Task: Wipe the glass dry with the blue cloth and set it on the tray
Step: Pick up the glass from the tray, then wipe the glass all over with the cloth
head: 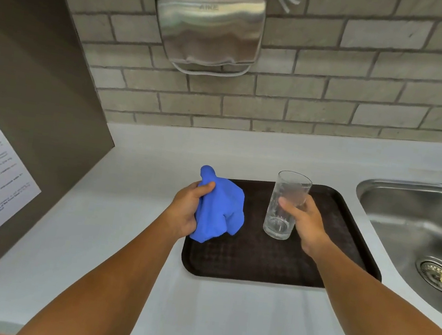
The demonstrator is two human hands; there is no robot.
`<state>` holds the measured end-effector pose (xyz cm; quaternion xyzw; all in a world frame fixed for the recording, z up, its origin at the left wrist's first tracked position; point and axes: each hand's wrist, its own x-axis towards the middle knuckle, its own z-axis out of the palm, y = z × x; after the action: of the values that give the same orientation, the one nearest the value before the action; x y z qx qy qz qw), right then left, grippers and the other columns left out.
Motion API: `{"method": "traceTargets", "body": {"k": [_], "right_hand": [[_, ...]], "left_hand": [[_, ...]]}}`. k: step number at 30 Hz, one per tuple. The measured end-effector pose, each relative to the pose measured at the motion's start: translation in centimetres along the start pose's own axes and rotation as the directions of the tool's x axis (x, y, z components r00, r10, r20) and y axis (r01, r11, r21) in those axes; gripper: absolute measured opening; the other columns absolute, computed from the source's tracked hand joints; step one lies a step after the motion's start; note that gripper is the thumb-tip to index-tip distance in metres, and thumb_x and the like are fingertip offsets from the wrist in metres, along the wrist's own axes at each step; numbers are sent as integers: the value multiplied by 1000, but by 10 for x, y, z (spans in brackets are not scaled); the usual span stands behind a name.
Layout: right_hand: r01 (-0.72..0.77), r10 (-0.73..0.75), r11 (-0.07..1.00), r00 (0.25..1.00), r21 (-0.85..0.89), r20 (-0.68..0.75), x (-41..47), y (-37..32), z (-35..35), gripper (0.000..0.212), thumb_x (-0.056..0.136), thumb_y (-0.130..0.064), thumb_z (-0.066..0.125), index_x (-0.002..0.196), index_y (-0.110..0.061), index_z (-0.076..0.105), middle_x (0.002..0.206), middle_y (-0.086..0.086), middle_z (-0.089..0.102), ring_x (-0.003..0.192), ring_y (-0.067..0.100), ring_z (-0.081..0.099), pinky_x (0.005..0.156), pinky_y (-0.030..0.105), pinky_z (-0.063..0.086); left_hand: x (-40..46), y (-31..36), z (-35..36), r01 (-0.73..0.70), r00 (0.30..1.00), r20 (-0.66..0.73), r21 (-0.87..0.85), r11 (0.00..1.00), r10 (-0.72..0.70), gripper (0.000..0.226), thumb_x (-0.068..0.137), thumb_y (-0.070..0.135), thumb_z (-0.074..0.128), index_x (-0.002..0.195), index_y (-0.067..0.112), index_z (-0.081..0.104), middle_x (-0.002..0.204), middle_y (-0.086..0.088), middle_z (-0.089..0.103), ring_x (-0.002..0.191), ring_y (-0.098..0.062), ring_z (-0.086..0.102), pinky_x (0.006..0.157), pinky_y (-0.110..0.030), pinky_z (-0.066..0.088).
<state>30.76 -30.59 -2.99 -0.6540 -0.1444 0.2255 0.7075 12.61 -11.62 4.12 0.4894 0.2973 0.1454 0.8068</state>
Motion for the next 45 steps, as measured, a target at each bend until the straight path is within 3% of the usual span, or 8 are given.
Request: {"method": "traceTargets", "body": {"k": [8,18,25,30,33,37,41,45], "right_hand": [[-271,165,815,956,512,244,-27,-53,43,35,83,-47,68,91,-13,69,76,6,69,67,23,70,70,39,56],[-241,76,878,923,413,377,-58,-129,104,54,88,-57,62,118,-12,62,83,5,60,67,22,64,77,41,50],[-162,24,916,935,368,353,-71,-143,130,66,77,-66,65,123,-19,65,108,10,63,89,30,66,84,47,54],[-148,16,918,941,369,338,-73,-143,136,59,74,-70,64,110,-23,66,85,1,73,69,22,74,63,36,59],[-119,-4,928,945,354,328,-74,-144,135,57,77,-71,60,109,-24,67,87,0,77,73,22,77,61,36,61],[-111,8,934,957,339,290,-83,-151,137,68,71,-75,60,112,-22,64,113,8,74,96,30,74,96,58,55],[-107,8,937,958,333,286,-89,-159,137,88,67,-78,60,133,-19,61,130,16,69,115,36,69,105,61,48],[-45,-17,960,976,278,217,-88,-162,129,64,85,-74,52,121,-22,62,117,13,70,101,30,73,99,55,53]], "left_hand": [[-11,20,5,-144,986,84,-1,990,143,40,98,25,49,132,3,53,134,-20,58,124,-32,56,105,-44,43],[-64,90,15,-493,858,148,-30,870,491,29,89,28,57,113,12,63,112,-10,69,110,-29,62,100,-44,45],[-89,114,26,-539,816,215,-53,841,537,26,91,27,59,113,18,68,106,-8,70,92,-25,67,80,-39,56],[-96,115,33,-541,824,199,-3,841,531,17,90,29,62,100,18,70,86,-1,72,73,-18,67,63,-30,55],[-97,115,37,-580,813,145,124,805,563,18,90,29,64,104,18,68,89,-2,71,76,-18,66,69,-34,56],[-99,110,49,-626,779,125,216,749,614,11,90,25,67,98,19,71,86,-3,69,71,-16,65,65,-31,54],[-98,104,58,-625,779,133,232,745,612,16,91,31,64,101,21,71,116,-18,58,82,-17,65,67,-25,54],[-95,99,63,-541,841,119,246,804,529,33,91,58,47,99,33,67,121,-7,57,99,-15,63,92,-36,51]]}}
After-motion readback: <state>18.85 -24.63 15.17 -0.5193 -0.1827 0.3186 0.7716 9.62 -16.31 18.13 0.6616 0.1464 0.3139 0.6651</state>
